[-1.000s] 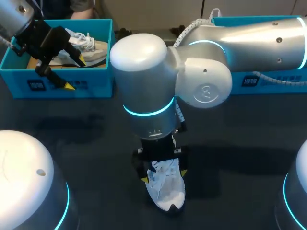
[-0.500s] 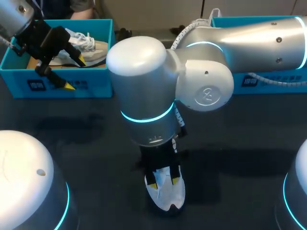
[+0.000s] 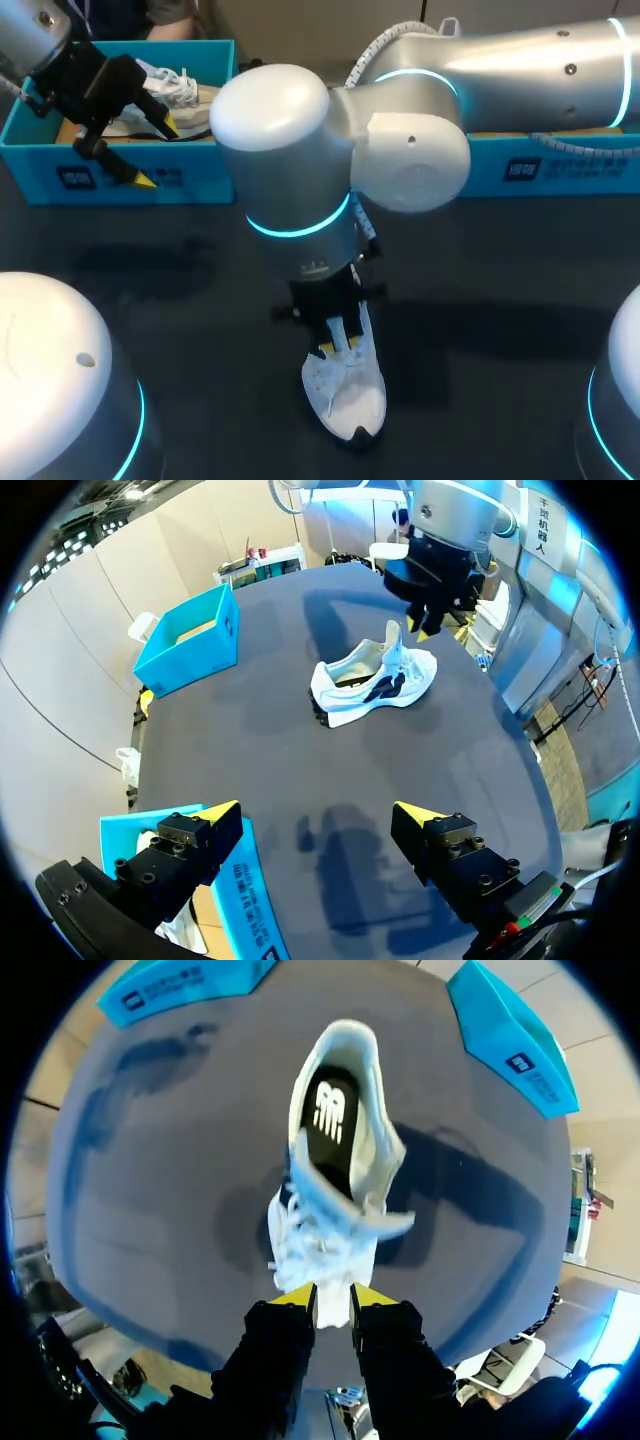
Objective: Take the shoe out of the shoebox, open the shoe tongue, remove and reinsert the insole, then place the shoe into the shoebox
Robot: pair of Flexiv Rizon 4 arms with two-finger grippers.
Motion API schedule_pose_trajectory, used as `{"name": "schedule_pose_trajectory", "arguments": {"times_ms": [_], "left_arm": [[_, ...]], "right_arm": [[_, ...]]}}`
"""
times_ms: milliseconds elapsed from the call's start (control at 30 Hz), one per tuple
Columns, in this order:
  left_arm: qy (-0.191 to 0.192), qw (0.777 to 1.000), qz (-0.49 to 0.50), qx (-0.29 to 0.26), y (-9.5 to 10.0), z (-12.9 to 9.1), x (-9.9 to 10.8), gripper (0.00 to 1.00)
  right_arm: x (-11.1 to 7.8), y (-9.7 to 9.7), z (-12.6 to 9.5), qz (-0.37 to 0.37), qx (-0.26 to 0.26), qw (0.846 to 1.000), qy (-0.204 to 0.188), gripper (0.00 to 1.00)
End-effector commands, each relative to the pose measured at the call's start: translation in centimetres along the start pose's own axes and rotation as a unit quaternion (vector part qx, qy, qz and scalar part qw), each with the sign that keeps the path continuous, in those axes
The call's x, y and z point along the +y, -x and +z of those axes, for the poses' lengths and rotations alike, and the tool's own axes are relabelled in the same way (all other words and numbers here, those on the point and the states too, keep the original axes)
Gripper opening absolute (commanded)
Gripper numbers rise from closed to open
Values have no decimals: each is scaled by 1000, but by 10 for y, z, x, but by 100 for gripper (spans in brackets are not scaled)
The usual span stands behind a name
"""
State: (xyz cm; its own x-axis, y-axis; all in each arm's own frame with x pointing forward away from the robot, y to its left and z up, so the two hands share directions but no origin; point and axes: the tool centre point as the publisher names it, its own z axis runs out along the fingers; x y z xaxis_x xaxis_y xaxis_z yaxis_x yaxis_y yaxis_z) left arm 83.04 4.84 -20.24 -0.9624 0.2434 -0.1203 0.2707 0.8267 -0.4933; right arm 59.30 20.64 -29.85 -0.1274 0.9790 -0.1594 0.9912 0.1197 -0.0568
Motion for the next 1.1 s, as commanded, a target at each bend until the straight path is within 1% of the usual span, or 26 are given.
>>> {"name": "schedule_pose_trajectory", "arguments": {"times_ms": [33, 100, 200, 333, 467, 500, 667, 767, 900, 1000, 1100], "left_arm": [[1, 1000, 0, 0, 0, 0, 0, 100], [1, 1000, 0, 0, 0, 0, 0, 100], [1, 1000, 0, 0, 0, 0, 0, 100], [1, 1000, 0, 0, 0, 0, 0, 100], [1, 1000, 0, 0, 0, 0, 0, 100], [1, 1000, 0, 0, 0, 0, 0, 100], [1, 1000, 0, 0, 0, 0, 0, 100], [1, 1000, 0, 0, 0, 0, 0, 100], [1, 1000, 0, 0, 0, 0, 0, 100], [1, 1000, 0, 0, 0, 0, 0, 100], [1, 1000, 0, 0, 0, 0, 0, 100]], "right_arm": [[13, -2, 4, -2, 3, 1000, 5, 22], [20, 0, 9, -12, 7, 1000, 17, 24], [30, 5, 20, -20, 22, 999, 24, 26], [46, 7, 31, -36, 27, 998, 33, 29], [63, 9, 39, -51, 36, 997, 44, 29], [65, 10, 39, -51, 36, 997, 44, 29], [66, 13, 16, -64, 12, 997, 45, 28], [67, 14, 12, -71, 5, 997, 40, 29], [75, 16, 24, -82, 17, 996, 40, 30], [84, 17, 37, -94, 37, 994, 47, 30], [92, 16, 50, -107, 60, 992, 43, 30]]}}
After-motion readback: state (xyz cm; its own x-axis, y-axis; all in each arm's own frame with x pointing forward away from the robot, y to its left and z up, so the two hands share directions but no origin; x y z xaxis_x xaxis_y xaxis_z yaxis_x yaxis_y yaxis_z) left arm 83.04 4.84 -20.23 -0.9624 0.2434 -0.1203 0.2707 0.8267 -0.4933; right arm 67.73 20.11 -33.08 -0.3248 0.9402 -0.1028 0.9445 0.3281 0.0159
